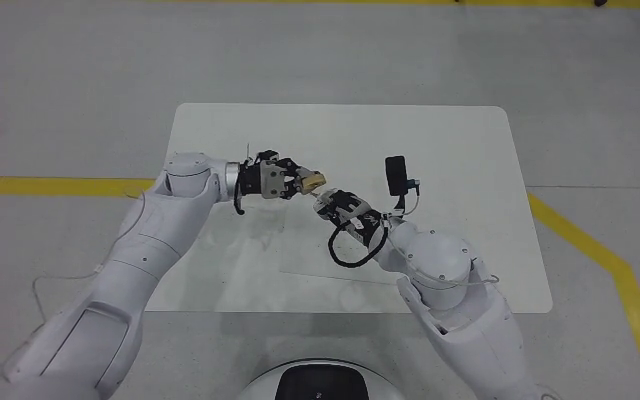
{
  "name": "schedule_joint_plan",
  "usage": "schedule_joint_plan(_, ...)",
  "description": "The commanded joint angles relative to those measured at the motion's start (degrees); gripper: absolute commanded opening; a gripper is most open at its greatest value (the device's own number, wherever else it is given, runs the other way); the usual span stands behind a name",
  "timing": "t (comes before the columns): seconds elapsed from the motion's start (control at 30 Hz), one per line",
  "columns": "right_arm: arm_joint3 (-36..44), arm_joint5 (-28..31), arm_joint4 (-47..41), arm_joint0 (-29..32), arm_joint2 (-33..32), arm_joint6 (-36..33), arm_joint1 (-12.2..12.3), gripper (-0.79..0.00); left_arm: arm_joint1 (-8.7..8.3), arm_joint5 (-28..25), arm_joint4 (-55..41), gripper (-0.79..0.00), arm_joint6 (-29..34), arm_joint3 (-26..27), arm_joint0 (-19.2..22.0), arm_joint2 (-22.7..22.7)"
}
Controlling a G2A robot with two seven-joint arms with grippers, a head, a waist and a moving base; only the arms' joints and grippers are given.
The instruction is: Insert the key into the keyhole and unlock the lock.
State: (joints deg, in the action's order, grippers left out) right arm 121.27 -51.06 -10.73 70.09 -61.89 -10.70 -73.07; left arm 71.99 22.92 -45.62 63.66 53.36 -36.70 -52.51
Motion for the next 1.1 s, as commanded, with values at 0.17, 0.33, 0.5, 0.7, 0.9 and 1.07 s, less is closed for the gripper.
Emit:
schedule_joint_plan(0.17,3.7,2.2,4.3,4.9,3.2,17.6,-1.4,-0.785,-0.16,-3.3,-2.4,-0.785,-9.4,5.3,-4.2,-2.8)
schedule_joint_plan(0.33,2.5,1.2,4.5,5.7,7.1,25.3,-3.0,-0.785,-0.11,-2.6,-2.5,-0.785,-12.4,7.8,-6.0,-3.0)
schedule_joint_plan(0.5,-0.5,0.3,0.7,3.8,9.8,32.9,-5.4,-0.785,0.01,-1.5,-2.1,-0.785,-14.0,8.9,-6.7,-2.9)
schedule_joint_plan(0.7,-2.0,-0.3,-1.4,2.5,12.0,38.8,-7.5,-0.785,0.00,-1.4,-1.9,-0.785,-15.7,9.6,-7.1,-3.6)
schedule_joint_plan(0.9,-2.8,0.3,-2.2,2.3,12.5,42.7,-9.2,-0.785,-0.14,-1.6,0.0,-0.785,-17.2,11.3,-7.7,-4.0)
schedule_joint_plan(1.07,-3.7,0.2,-2.6,1.8,12.4,43.3,-10.2,-0.785,-0.21,-1.1,0.4,-0.785,-17.6,12.0,-8.1,-4.4)
